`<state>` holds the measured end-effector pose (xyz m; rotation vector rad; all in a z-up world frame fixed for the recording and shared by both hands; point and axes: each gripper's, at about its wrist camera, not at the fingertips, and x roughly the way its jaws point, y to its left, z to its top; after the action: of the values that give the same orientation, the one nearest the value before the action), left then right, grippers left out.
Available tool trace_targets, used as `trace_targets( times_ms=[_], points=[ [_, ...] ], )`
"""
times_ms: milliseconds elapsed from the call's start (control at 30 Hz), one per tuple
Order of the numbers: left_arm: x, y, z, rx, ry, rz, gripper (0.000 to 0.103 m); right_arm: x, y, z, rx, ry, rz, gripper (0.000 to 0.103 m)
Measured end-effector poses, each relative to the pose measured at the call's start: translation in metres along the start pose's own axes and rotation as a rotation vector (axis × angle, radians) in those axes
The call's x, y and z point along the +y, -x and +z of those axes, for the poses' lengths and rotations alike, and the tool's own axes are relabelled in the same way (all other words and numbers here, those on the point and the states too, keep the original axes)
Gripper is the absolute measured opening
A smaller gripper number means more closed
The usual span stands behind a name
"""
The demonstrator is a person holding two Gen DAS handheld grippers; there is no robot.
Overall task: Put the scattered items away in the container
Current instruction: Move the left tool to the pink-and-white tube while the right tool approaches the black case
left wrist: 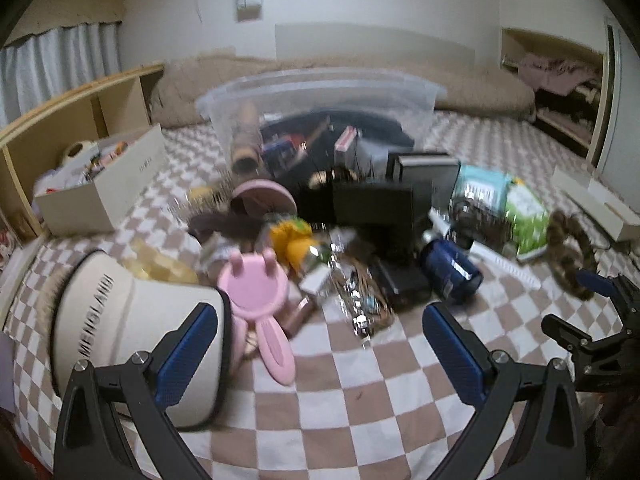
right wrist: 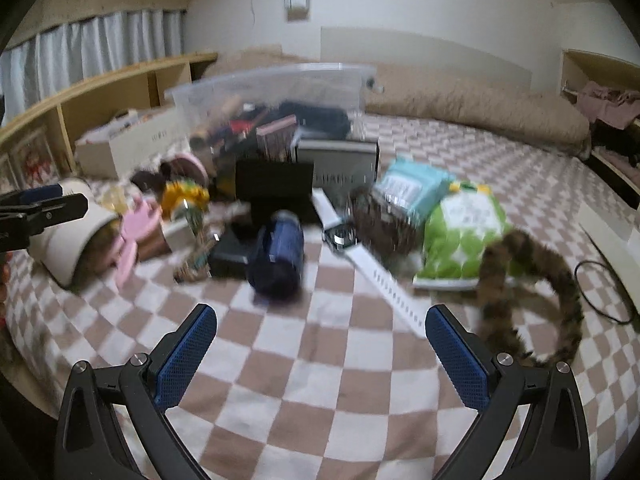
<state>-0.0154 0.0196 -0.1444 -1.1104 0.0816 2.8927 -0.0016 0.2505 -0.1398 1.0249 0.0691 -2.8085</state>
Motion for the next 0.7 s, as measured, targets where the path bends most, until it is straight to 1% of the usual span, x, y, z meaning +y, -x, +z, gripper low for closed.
trace_targets(
  times_ms=[133,333,433,500,633,700],
  points=[
    [-0.007,-0.016,-0.013,0.046,0.004,-0.015,0.103,0.002,-0.021,-0.014,0.062,0.005,0.008,0.103],
    [-0.015,-0.042,-0.035,0.128,-0.008,-0.001,0.103,0.008,-0.047,-0.030,0.140,0.019,0.012,0.103],
    [-0.017,-0.057,-0.048,0.183,-0.017,0.005,0.103,0.012,-0.060,-0.038,0.191,0.046,0.000,0.103],
    [-0.019,-0.065,-0.055,0.207,-0.030,0.009,0.103,0.013,-0.063,-0.040,0.202,0.049,0.001,0.103],
    [-0.021,-0.073,-0.067,0.223,-0.062,0.020,0.103,0.008,-0.065,-0.043,0.205,0.030,0.024,0.103],
    [-0.023,-0.077,-0.075,0.232,-0.098,0.021,0.103,0.007,-0.065,-0.044,0.206,0.023,0.035,0.103]
  ],
)
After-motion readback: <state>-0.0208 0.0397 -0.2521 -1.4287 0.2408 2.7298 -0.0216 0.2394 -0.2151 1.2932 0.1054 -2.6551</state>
